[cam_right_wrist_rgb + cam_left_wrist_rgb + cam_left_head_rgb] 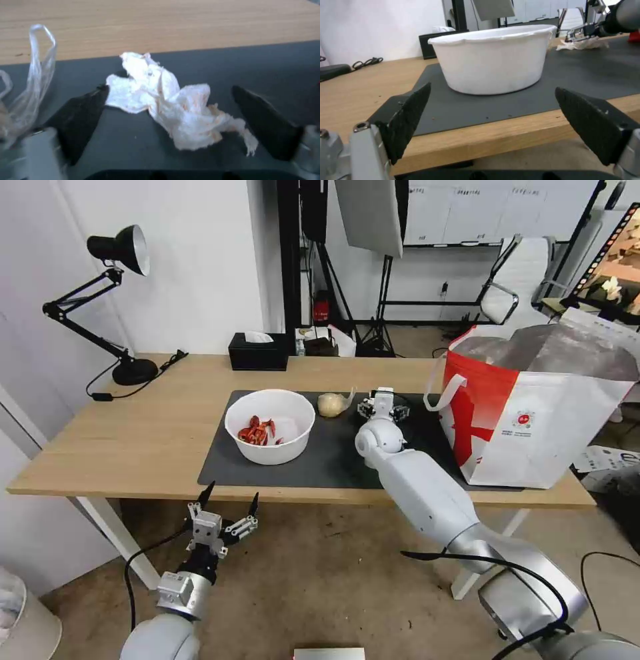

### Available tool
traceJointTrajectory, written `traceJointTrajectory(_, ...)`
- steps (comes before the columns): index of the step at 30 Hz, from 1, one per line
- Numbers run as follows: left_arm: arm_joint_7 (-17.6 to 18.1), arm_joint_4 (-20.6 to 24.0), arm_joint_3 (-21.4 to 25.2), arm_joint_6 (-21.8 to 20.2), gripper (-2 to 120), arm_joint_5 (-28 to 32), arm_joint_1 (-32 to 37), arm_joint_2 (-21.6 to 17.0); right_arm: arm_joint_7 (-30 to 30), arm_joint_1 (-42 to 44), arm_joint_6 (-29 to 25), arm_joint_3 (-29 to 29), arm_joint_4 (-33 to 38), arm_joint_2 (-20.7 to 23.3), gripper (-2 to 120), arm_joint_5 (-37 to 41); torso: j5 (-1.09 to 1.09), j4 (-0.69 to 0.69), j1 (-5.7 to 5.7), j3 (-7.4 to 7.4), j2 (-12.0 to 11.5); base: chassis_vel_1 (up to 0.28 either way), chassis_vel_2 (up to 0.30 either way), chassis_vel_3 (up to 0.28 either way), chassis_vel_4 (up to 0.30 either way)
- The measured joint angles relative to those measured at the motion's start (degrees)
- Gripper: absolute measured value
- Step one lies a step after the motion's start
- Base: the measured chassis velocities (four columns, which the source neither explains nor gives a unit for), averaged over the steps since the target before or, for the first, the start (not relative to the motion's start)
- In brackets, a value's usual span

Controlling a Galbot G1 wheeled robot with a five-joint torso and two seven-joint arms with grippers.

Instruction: Pick up the trash from the table and place it into the takeout bag.

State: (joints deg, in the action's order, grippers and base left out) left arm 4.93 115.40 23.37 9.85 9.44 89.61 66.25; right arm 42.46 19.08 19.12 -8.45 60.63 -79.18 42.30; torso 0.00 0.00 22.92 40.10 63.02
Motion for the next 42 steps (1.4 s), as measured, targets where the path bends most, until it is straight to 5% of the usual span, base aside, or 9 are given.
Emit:
traceJointTrajectory(25, 0.0, -0.35, -1.02, 0.0, 100, -0.08, -0.33, 0.01, 1.01, 2.65, 0.36, 0.7, 2.64, 1.44, 2, 3.02, 0.0, 0.0, 0.0, 0.0, 0.0, 0.0, 0.0, 0.0, 0.0)
traceJointTrajectory(34, 0.06, -0.34, -1.21, -0.01, 100, -0.07, -0.38, -0.05, 0.58, 3.78, -1.91, 0.62, 7.14, 3.49, 0, 3.17, 0.01, 0.0, 0.0, 0.01, 0.0, 0.0, 0.0, 0.0, 0.0)
traceJointTrajectory(42, 0.26, 1.22, -0.48, -0.4, 100, 0.21, -0.14, -0.14, 0.43, 10.55, -5.69, -1.32, 29.5, 13.64, 0, 0.37, 0.01, 0.0, 0.0, 0.0, 0.0, 0.0, 0.0, 0.0, 0.0)
